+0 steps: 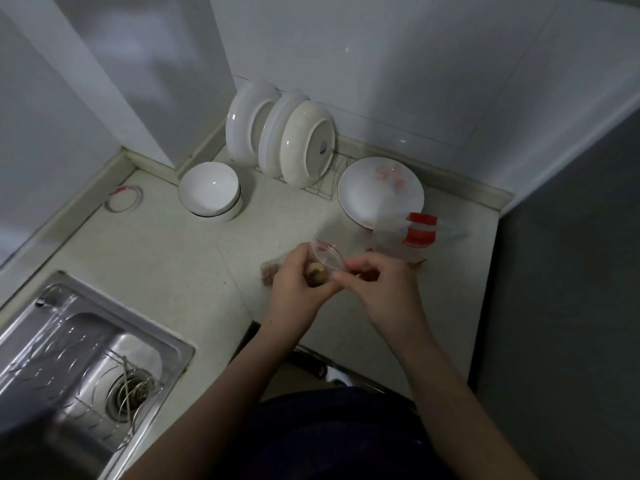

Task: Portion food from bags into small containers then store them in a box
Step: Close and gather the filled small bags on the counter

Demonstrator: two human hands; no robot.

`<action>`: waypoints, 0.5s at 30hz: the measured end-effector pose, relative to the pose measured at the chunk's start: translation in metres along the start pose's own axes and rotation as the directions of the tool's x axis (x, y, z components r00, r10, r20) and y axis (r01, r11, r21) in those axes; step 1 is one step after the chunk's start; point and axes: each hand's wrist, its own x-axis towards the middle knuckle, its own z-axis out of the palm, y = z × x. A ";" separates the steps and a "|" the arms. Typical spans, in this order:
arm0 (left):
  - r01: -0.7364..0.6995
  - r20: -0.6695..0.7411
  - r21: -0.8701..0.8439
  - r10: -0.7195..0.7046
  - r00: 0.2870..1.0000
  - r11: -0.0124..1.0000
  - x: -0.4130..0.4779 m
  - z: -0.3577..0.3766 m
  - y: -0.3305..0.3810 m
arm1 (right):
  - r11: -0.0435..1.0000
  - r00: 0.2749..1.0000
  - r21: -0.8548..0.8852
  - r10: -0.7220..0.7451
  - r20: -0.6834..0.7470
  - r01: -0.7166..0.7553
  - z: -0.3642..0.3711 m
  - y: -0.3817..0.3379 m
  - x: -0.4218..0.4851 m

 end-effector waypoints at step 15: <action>-0.024 -0.168 -0.149 -0.002 0.986 0.989 -0.006 -0.020 0.015 | 0.972 0.968 0.126 -0.177 -0.176 0.201 -0.002 0.003 0.002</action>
